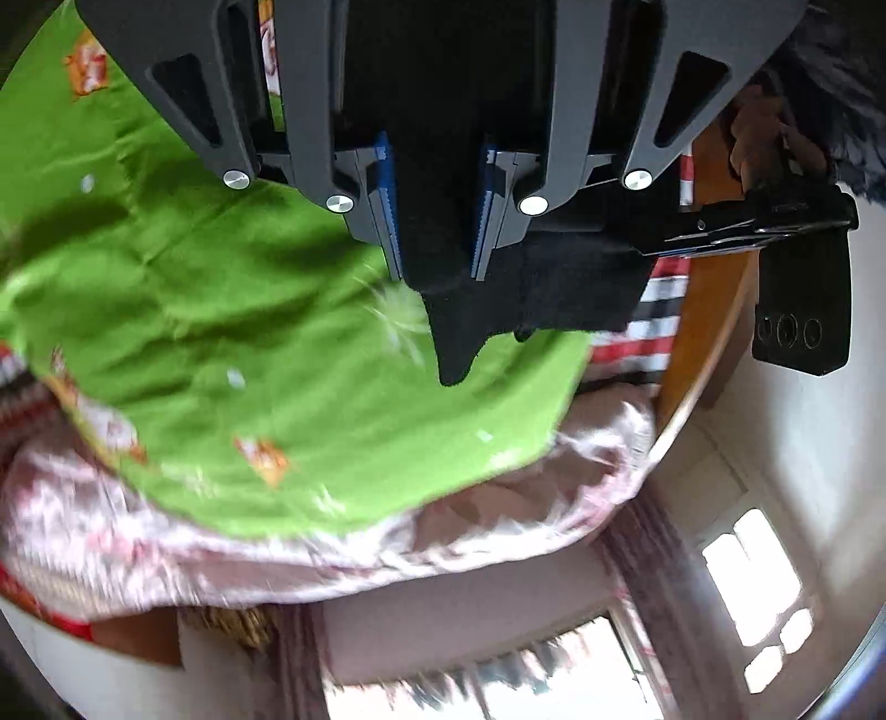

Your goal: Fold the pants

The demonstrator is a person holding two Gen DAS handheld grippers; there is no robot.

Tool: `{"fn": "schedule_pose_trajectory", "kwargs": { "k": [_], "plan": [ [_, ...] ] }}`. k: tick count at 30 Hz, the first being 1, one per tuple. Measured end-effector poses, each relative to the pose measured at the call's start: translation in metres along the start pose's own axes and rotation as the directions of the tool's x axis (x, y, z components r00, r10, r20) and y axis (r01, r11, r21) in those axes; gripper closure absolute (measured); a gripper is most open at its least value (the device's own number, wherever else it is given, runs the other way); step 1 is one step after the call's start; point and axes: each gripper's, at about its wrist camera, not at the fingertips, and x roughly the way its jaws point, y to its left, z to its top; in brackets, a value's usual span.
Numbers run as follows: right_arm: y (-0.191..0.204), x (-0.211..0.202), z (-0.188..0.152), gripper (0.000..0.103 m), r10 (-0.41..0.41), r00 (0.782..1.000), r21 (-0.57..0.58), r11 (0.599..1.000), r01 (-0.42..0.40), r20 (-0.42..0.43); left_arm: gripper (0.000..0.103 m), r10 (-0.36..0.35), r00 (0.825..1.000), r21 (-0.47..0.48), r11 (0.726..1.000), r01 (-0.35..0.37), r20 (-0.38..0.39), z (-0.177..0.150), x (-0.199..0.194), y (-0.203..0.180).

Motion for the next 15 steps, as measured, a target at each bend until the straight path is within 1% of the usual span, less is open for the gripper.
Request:
{"fn": "schedule_pose_trajectory", "kwargs": {
  "k": [2,3,4,5,6,7,8,9,10,11,12,14,15],
  "plan": [
    [0.005,-0.004,0.004,0.078,0.034,0.999,-0.006,0.999,-0.034,-0.005,0.083,0.039,0.999,0.05,0.998,-0.041,0.027,-0.003,-0.013,-0.01],
    [0.004,0.002,0.006,0.078,0.041,0.999,0.005,0.999,-0.041,-0.031,0.083,0.073,0.997,0.058,0.996,-0.074,0.018,-0.005,-0.014,-0.009],
    [0.001,0.013,0.006,0.077,0.043,0.997,0.019,0.999,-0.042,-0.065,0.083,0.1,0.995,0.048,0.994,-0.099,-0.013,-0.007,-0.008,-0.004],
    [-0.004,0.03,0.003,0.076,0.043,0.992,0.04,0.998,-0.038,-0.118,0.081,0.123,0.991,0.019,0.992,-0.122,-0.059,-0.01,0.003,0.008],
    [-0.009,0.041,-0.003,0.062,0.029,0.986,0.055,0.998,-0.02,-0.165,0.074,0.139,0.986,-0.008,0.99,-0.14,-0.092,-0.011,0.011,0.018],
    [-0.012,0.049,-0.006,0.044,0.023,0.982,0.067,0.998,-0.01,-0.185,0.068,0.153,0.981,-0.04,0.986,-0.159,-0.12,-0.013,0.017,0.027],
    [-0.016,0.052,-0.008,0.042,0.04,0.984,0.082,0.996,-0.026,-0.176,0.052,0.158,0.98,-0.073,0.983,-0.168,-0.124,-0.014,0.017,0.034],
    [-0.018,0.048,-0.009,0.036,0.078,0.984,0.096,0.993,-0.064,-0.157,0.044,0.168,0.979,-0.101,0.979,-0.179,-0.113,-0.014,0.012,0.039],
    [-0.019,0.044,-0.008,0.025,0.101,0.983,0.096,0.992,-0.087,-0.152,0.041,0.166,0.981,-0.107,0.978,-0.177,-0.102,-0.012,0.007,0.039],
    [-0.02,0.038,-0.007,0.021,0.101,0.984,0.087,0.992,-0.089,-0.146,0.033,0.176,0.98,-0.104,0.977,-0.185,-0.09,-0.01,0.002,0.039],
    [-0.023,0.035,-0.005,0.018,0.096,0.984,0.079,0.993,-0.085,-0.15,0.026,0.174,0.981,-0.104,0.978,-0.183,-0.09,-0.008,0.0,0.039],
    [-0.031,0.033,-0.003,0.018,0.097,0.98,0.083,0.993,-0.084,-0.173,0.024,0.106,0.988,-0.126,0.985,-0.12,-0.111,-0.004,0.002,0.043],
    [-0.039,0.034,-0.002,0.018,0.122,0.974,0.111,0.988,-0.103,-0.189,0.024,0.071,0.989,-0.153,0.984,-0.09,-0.13,-0.004,0.006,0.047]
  ]
}}
